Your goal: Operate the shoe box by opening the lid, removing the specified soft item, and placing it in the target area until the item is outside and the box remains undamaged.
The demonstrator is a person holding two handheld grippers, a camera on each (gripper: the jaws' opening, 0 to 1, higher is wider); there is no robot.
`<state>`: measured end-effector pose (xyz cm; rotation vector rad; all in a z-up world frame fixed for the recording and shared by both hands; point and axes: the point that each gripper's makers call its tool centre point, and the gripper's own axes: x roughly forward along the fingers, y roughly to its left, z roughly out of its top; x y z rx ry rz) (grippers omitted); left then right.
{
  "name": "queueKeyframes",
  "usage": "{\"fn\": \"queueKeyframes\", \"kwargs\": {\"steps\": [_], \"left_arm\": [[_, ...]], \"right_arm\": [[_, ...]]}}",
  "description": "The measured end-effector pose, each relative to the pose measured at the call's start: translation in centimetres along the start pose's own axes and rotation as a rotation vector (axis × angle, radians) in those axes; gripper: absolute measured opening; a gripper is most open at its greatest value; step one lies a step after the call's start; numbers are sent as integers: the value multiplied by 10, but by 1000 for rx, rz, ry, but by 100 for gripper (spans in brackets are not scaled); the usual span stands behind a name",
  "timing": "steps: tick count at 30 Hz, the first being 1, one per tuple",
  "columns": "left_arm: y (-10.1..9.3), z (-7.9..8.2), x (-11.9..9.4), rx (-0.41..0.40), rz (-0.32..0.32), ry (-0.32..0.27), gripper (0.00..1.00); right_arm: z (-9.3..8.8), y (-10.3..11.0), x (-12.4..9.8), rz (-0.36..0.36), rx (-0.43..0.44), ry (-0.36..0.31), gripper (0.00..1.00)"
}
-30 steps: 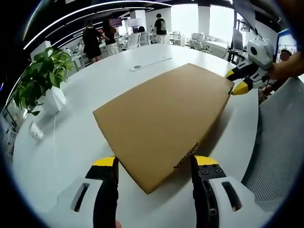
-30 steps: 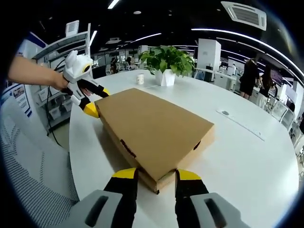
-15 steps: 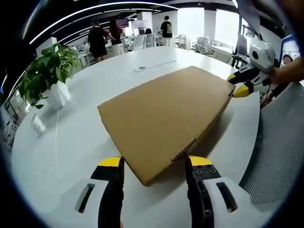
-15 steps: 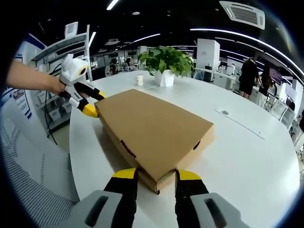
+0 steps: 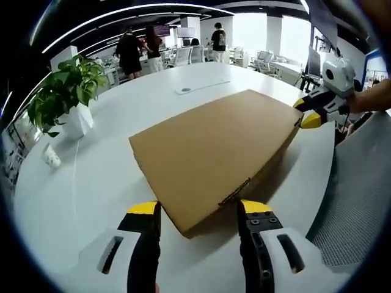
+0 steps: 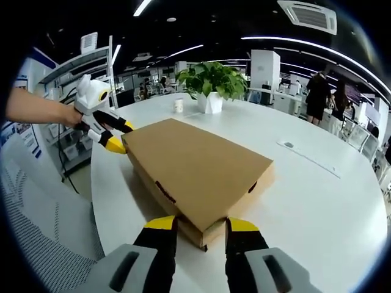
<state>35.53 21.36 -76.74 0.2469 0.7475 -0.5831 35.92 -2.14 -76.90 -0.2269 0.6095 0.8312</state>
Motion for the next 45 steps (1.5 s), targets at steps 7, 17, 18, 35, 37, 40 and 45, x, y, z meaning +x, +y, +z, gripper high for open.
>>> {"fn": "queueKeyframes", "kwargs": {"steps": [7,17,18,35,37,40,45], "left_arm": [[0,7,-6,-1,1,-15,52],[1,15,-13,3,-2,-32,53],[2,16,-14,2,-2,-34,53],[2,35,-28,17,7,-79,56],[3,39,-29,28,17,-86,56],[5,43,-31,19,17,-98,56],[8,50,-34,19,27,-118,55]], "right_arm": [[7,1,-5,2,-11,-7,27],[18,1,-13,0,-11,-29,28],[19,1,-13,-1,-11,-32,28],[41,1,-25,-6,-20,-77,31],[45,1,-27,-6,-21,-87,31],[49,1,-29,-7,-37,-92,32],[56,-1,-31,-14,-41,-108,32]]}}
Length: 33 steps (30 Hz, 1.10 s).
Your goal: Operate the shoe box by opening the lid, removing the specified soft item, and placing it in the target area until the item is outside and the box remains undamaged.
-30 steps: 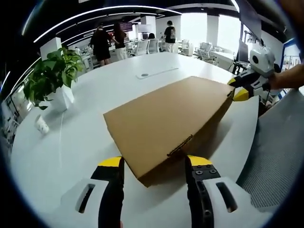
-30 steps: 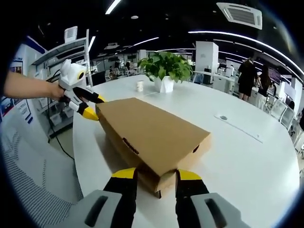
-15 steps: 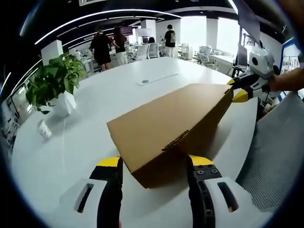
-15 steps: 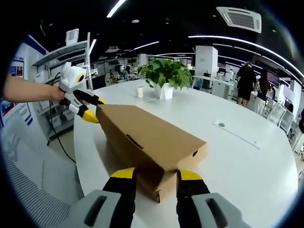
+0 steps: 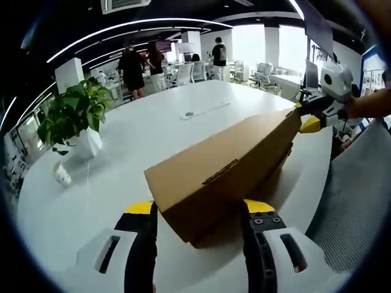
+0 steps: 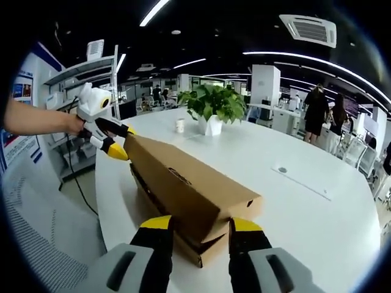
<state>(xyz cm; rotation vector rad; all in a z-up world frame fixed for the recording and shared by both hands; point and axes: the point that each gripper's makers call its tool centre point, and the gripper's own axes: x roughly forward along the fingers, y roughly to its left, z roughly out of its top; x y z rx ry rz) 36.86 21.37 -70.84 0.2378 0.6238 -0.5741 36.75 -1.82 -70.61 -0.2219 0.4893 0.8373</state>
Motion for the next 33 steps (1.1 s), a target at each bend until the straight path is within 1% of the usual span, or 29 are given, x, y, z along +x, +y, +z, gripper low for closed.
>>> {"fn": "queueKeyframes", "kwargs": {"steps": [12,33], "left_arm": [[6,16,-3,-9,15,-40,54],[19,31,-3,-17,51,-71,47]], "right_arm": [[16,-7,-3,-16,10,-38,30],[32,-18,-3,-40,14,-68,27]]}}
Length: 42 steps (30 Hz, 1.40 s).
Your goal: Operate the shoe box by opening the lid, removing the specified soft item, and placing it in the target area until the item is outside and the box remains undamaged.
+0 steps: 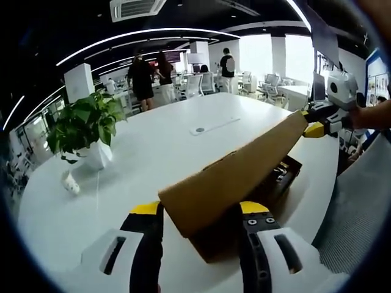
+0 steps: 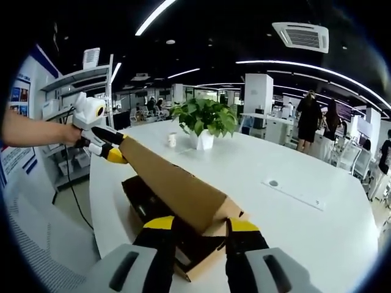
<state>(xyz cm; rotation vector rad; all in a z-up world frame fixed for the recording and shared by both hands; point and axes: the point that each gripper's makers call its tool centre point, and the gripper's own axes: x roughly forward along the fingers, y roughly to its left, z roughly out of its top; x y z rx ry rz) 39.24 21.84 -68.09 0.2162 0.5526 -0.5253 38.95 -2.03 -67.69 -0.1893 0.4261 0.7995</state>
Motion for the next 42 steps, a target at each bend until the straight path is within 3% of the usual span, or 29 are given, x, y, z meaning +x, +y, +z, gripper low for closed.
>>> {"fn": "queueKeyframes", "kwargs": {"steps": [22,42], "left_arm": [[15,17,3,6,45,-21,37],[35,29,9,31,100,-31,22]], "right_arm": [[17,-14,5,-36,12,-31,25],[29,-24,10,-65,21,-55,25]]}}
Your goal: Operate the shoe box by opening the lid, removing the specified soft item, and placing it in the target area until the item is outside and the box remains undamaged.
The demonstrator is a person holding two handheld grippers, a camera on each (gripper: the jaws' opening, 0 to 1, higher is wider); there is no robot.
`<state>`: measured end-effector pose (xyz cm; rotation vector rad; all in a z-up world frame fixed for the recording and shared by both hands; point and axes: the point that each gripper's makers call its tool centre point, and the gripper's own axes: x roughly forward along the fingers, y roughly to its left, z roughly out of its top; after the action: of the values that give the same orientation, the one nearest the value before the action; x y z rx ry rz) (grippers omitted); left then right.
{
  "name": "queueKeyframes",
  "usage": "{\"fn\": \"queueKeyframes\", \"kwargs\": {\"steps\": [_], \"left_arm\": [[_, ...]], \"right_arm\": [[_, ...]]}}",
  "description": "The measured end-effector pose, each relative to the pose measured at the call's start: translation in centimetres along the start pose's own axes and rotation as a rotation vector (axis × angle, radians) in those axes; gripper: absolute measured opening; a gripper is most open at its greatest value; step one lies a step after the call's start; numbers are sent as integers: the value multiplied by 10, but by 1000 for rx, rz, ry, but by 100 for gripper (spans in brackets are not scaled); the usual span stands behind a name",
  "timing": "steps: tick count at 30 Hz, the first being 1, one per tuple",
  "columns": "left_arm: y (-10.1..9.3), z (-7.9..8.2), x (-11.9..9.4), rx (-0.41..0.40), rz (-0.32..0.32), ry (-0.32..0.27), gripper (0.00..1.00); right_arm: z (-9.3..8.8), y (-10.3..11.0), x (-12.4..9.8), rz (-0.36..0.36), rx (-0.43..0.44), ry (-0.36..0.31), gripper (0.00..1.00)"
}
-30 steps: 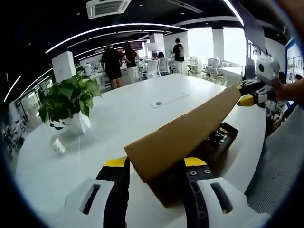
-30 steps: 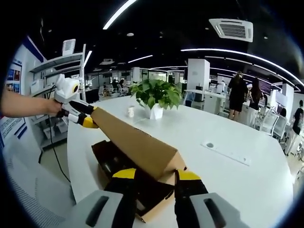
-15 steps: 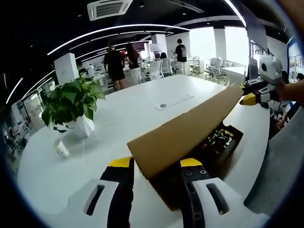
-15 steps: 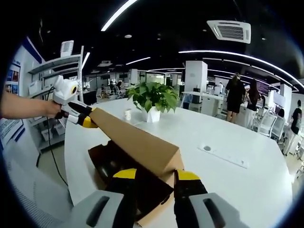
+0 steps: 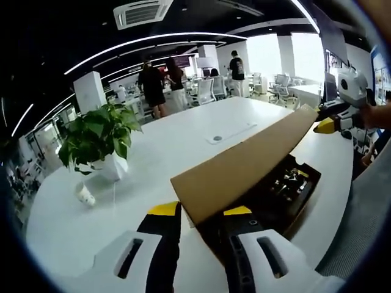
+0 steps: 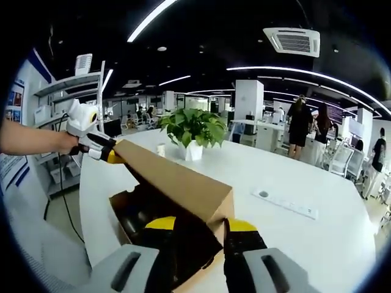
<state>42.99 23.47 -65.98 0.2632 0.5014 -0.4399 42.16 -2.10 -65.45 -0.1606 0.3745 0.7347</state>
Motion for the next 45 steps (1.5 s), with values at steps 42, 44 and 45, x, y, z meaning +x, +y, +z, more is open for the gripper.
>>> {"fn": "queueKeyframes", "kwargs": {"steps": [42,44,45], "left_arm": [[29,18,15,-62,71,-3,4],[29,18,16,-65,71,-3,4],[30,19,16,-65,72,-4,4]], "right_arm": [[7,-30,17,-44,-47,19,14],[5,-30,17,-46,-55,28,14],[3,-30,18,-47,-59,33,14]]}}
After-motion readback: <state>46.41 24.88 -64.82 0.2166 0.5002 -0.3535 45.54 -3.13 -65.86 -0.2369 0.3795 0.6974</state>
